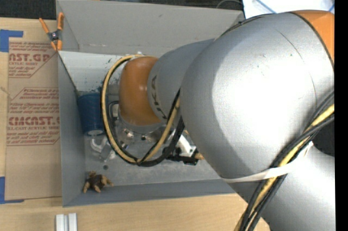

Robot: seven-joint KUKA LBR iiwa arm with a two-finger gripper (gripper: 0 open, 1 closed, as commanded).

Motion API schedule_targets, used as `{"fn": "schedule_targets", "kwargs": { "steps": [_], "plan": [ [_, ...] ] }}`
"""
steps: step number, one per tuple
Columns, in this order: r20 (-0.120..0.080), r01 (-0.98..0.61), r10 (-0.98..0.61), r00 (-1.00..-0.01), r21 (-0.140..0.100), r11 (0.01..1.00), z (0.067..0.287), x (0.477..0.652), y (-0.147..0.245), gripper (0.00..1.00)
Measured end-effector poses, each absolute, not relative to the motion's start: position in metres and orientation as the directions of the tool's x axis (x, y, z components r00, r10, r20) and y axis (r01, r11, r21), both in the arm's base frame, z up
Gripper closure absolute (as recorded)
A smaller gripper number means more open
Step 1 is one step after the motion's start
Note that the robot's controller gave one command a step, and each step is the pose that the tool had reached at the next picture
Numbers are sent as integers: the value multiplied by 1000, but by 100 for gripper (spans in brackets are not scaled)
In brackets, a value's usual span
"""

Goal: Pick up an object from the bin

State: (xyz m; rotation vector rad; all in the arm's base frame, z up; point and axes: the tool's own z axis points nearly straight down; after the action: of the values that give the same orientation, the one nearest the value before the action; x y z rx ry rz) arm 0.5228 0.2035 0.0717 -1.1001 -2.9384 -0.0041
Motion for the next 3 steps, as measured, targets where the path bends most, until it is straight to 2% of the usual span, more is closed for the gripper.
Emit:
{"fn": "schedule_targets", "kwargs": {
  "steps": [1,2,3],
  "plan": [
    [1,587,587,-809,4,809,71,527,199,100],
    [6,683,683,-730,-4,730,138,514,193,100],
    [2,661,661,-750,1,750,107,519,196,100]
  ]
}}
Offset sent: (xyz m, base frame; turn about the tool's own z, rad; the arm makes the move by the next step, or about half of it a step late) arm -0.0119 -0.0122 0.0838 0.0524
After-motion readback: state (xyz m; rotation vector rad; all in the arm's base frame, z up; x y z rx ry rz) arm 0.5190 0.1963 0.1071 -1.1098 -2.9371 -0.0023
